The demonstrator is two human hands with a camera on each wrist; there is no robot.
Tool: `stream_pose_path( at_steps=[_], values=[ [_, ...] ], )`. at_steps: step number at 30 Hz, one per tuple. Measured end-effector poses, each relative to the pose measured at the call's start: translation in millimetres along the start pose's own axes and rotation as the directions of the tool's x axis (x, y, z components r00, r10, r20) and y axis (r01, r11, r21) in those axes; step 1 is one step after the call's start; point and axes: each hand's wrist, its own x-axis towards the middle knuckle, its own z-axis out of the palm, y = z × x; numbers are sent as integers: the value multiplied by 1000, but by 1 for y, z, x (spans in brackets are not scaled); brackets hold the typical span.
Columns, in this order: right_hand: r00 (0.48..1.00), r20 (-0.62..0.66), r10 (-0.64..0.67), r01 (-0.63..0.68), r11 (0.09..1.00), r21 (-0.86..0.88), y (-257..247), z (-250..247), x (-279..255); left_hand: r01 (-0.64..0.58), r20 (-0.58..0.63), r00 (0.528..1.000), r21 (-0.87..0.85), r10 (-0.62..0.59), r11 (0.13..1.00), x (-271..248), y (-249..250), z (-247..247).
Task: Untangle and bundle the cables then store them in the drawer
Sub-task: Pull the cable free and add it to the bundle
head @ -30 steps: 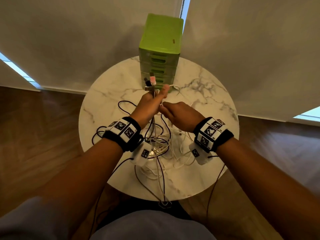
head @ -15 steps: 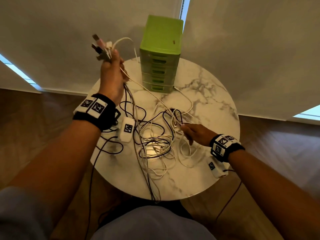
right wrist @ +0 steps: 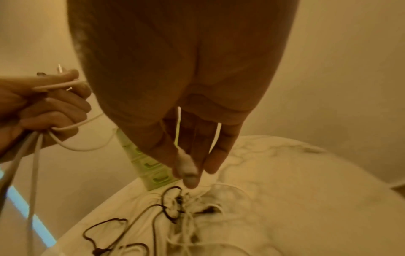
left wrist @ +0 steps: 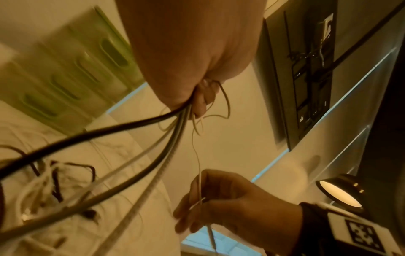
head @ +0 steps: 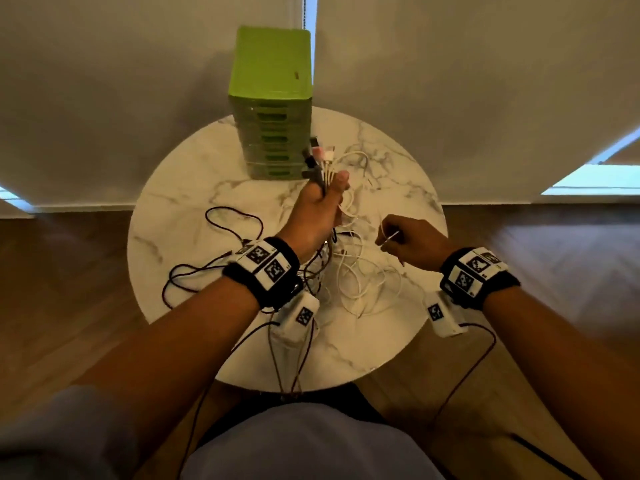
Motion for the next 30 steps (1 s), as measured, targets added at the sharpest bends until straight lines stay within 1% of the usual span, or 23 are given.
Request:
stream_pose_path(
  at_steps=[2, 5, 6, 7, 8, 10, 11, 12, 13, 15, 16, 18, 19, 20, 22, 24, 26, 27, 28, 29, 30],
  values=[
    [989, 27, 145, -145, 989, 6, 29, 1, -24, 23, 67, 998, -32, -21, 999, 1, -10, 22],
    [937, 113, 331, -323, 943, -85, 74, 12, -63, 21, 154, 988, 2, -21, 1000, 0, -27, 41],
    [916, 120, 384, -372, 922, -109, 83, 17, -73, 25, 173, 984, 33, -30, 999, 1, -33, 44],
    [907, 90, 411, -401, 909, -109, 87, 23, -84, 32, 192, 980, 64, -44, 997, -1, -38, 50],
    [916, 26, 400, -396, 913, -100, 87, 28, -89, 40, 198, 979, 87, -56, 995, -2, -43, 54],
    [946, -163, 282, -298, 951, -86, 73, 34, -91, 69, 239, 967, 93, -89, 993, -6, -53, 64],
    [952, -221, 211, -232, 970, -71, 64, 36, -89, 88, 257, 960, 90, -108, 992, -7, -57, 68],
    [959, -226, 169, -177, 984, -18, 53, 39, -88, 101, 274, 954, 92, -123, 991, -10, -60, 74],
    [969, -194, 155, -143, 987, 75, 43, 43, -85, 107, 282, 950, 104, -132, 989, -12, -60, 77],
    [982, -110, 155, -118, 951, 286, 31, 51, -80, 93, 294, 947, 138, -131, 986, -14, -58, 83],
    [984, -103, 149, -103, 929, 356, 27, 54, -80, 85, 290, 948, 153, -127, 985, -13, -56, 83],
    [979, -155, 130, -53, 904, 424, 28, 54, -81, 90, 249, 960, 162, -128, 983, -9, -52, 80],
    [974, -190, 121, -30, 906, 422, 32, 51, -84, 105, 224, 965, 144, -136, 984, -6, -49, 77],
    [971, -207, 119, -28, 918, 395, 34, 45, -87, 129, 202, 968, 104, -148, 986, -3, -46, 72],
    [971, -199, 133, -63, 944, 323, 39, 30, -96, 172, 178, 970, -9, -168, 985, 4, -42, 62],
    [976, -186, 115, -72, 973, 221, 49, 17, -108, 191, 182, 968, -98, -171, 977, 11, -39, 51],
    [979, -125, 159, -147, 984, 100, 59, 12, -119, 196, 219, 962, -151, -160, 969, 13, -37, 40],
    [978, -51, 203, -203, 979, 1, 68, 14, -125, 199, 245, 957, -170, -154, 965, 13, -36, 35],
    [963, 41, 267, -259, 955, -146, 79, 18, -132, 204, 273, 950, -186, -149, 961, 12, -36, 32],
    [923, 127, 364, -312, 899, -306, 90, 25, -139, 211, 299, 943, -201, -145, 957, 11, -36, 30],
    [864, 194, 464, -351, 832, -429, 98, 31, -143, 219, 316, 938, -218, -144, 951, 10, -37, 27]
  ],
)
